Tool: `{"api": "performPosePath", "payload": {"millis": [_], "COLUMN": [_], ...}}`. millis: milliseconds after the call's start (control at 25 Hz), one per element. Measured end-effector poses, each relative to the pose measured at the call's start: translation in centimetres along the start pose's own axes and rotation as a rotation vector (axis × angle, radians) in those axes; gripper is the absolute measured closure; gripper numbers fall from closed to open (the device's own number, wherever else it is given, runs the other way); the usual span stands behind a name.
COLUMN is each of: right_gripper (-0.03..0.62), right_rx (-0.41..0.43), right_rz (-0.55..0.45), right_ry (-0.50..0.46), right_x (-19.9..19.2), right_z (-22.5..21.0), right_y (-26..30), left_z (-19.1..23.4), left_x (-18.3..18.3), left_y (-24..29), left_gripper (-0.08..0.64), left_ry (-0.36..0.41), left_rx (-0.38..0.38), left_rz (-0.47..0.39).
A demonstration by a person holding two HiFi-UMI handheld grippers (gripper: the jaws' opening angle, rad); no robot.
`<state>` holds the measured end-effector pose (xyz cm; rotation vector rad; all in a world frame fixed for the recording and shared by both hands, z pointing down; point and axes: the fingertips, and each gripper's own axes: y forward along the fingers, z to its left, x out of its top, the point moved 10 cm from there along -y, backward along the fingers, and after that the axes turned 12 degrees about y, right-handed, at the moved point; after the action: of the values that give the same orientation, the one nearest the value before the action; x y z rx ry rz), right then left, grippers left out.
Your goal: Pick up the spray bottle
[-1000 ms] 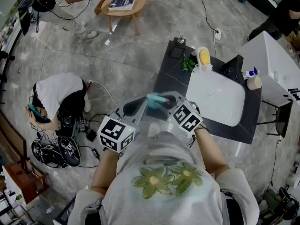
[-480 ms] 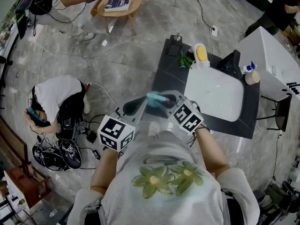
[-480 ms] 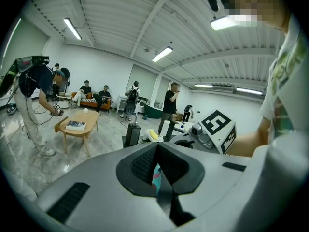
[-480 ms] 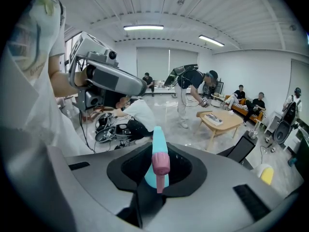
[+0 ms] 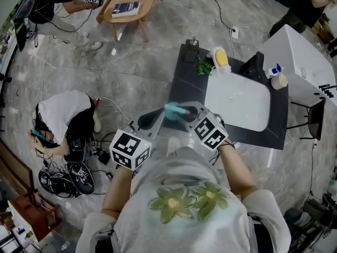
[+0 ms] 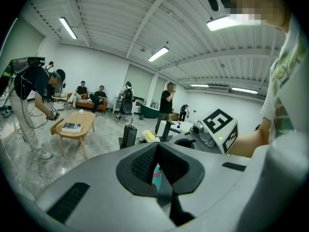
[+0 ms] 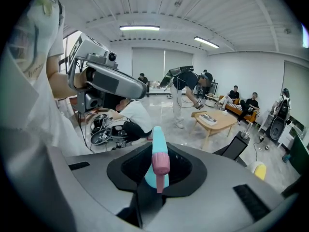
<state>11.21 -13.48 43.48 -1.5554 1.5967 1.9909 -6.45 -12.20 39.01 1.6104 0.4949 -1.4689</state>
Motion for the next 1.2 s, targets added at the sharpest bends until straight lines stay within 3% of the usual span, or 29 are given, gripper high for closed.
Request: {"api": "performPosePath", "payload": {"millis": [1200], "right_gripper": [0.506], "right_rx": [-0.128], "right_rz": [-0.104], "right_ry": [0.023], "right_x": [2.6], "right_z": [5.9], "right_y": [-4.8], "left_z": [-2.2], "left_x": [-1.1], "left_y": [-4.0], "left_gripper": [0.551], "left_ry": [0.023], "left_rx": [-0.071], "left_rz": [0.007]}}
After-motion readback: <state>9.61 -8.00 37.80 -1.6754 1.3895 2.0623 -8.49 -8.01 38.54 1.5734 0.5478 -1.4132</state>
